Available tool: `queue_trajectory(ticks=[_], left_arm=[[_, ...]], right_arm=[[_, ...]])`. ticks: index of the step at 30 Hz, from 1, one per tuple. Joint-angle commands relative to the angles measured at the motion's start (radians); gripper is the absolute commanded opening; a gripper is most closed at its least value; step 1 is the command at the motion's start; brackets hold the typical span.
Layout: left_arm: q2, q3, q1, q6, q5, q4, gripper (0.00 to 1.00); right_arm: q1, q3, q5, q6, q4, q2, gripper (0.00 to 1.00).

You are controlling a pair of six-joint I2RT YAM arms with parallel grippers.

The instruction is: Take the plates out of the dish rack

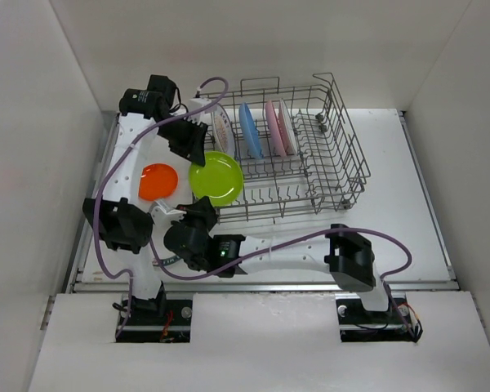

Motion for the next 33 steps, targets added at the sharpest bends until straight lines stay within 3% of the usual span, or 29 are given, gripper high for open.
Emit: queue_trajectory(ticks=[1, 3, 7, 10, 11, 12, 15, 22, 26, 28, 31, 33], left_arm=[[0.019, -0.016, -0.002, 0.045, 0.039, -0.239, 0.13], [0.009, -0.016, -0.002, 0.045, 0.05, -0.239, 0.0], [0.008, 0.013, 0.019, 0.016, 0.05, -0.239, 0.0], [0.008, 0.065, 0.059, -0.047, 0.05, -0.215, 0.0], [0.008, 0.065, 0.094, -0.064, 0.05, -0.204, 0.0], [0.008, 0.077, 0.113, -0.096, 0.05, -0.183, 0.0], [-0.002, 0.088, 0.206, -0.105, 0.093, -0.17, 0.0], [-0.042, 0.036, 0.517, -0.148, 0.223, -0.114, 0.0], [-0.004, -0.024, 0.598, -0.196, 0.073, -0.055, 0.0], [0.033, -0.056, 0.61, -0.196, 0.026, -0.034, 0.0], [0.088, -0.093, 0.61, -0.205, 0.026, -0.002, 0.0], [0.11, -0.102, 0.61, -0.233, -0.01, 0.032, 0.0]], right_arm=[[0.031, 0.008, 0.026, -0.031, 0.108, -0.009, 0.0], [0.031, 0.008, 0.026, -0.031, 0.117, -0.018, 0.0], [0.031, 0.008, 0.035, -0.022, 0.129, -0.018, 0.0], [0.031, 0.017, 0.087, -0.022, 0.175, -0.018, 0.26], [0.031, 0.017, 0.096, -0.022, 0.198, -0.018, 0.49], [0.022, 0.017, 0.122, -0.022, 0.212, -0.027, 0.64], [0.022, 0.017, 0.168, -0.022, 0.287, -0.04, 0.92], [0.004, -0.029, 0.189, -0.012, 0.444, -0.13, 0.99], [-0.019, -0.082, 0.161, 0.046, 0.453, -0.21, 0.99], [-0.031, -0.093, 0.143, 0.156, 0.4, -0.26, 0.99], [-0.077, -0.063, 0.072, 0.428, 0.113, -0.313, 0.99], [-0.116, -0.072, 0.04, 0.513, -0.011, -0.345, 0.99]])
